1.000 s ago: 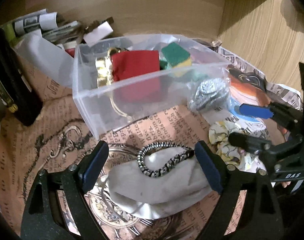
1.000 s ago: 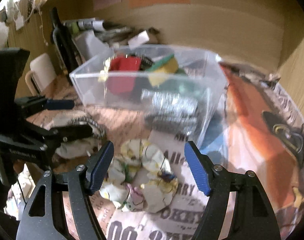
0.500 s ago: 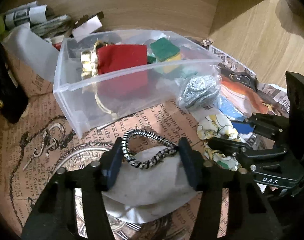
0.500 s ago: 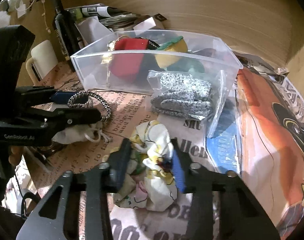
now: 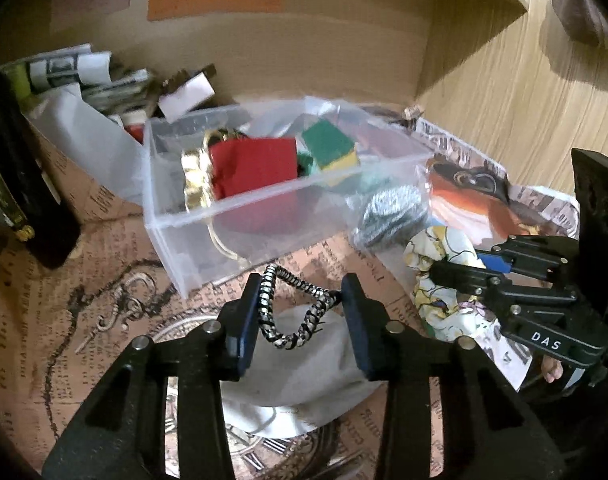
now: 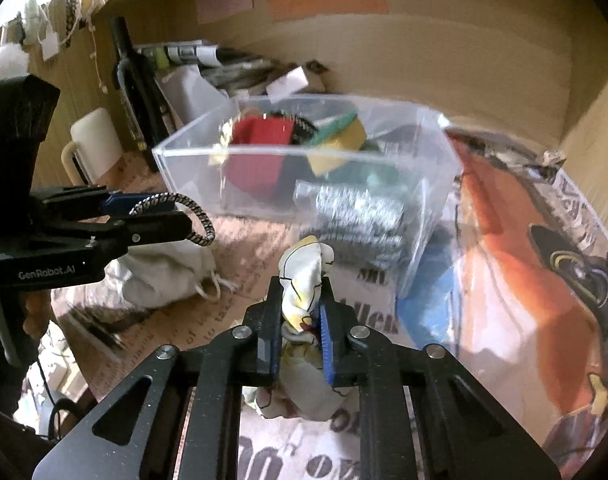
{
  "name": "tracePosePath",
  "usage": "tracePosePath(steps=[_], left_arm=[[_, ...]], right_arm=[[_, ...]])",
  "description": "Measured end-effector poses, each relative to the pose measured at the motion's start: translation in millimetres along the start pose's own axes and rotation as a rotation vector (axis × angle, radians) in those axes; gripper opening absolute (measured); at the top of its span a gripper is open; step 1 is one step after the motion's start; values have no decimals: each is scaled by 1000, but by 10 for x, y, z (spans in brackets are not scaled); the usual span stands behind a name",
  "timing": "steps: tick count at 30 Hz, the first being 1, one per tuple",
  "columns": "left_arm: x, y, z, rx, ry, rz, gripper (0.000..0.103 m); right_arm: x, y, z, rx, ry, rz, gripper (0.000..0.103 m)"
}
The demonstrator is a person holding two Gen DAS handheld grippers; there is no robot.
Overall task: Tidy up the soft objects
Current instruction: 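Grasp the black-and-white braided cord with the left tool while the right tool grasps the floral cloth, then carry the cord and floral cloth into the clear box while both tools open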
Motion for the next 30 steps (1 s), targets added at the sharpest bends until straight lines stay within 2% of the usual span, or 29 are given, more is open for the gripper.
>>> tracePosePath(steps=[11,18,24,30], left_arm=[[-438,-402,-23,-30,-8,163,40],[-692,-421,-81,-55,-24,221,40],[-850,-266,-144,-70,-33,224,40],[-885,56,-210,-48,-45,167,40]], right_arm=[[-521,-356,93,45,-3,176,14],[-919,-456,220,90,-5,275,14],[-1144,-313,310,132,-8,288,14],[-1201,30,398,148,-15,220,14]])
Point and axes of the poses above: each gripper's, at about its wrist camera, not at the fingertips, and y roughly the way its jaws point, z to its right, x to its underside, the point moved 7 cm from there along y, roughly the way its jaws point, and after that the axes turned 4 degrees about y, right-handed, at the moved point
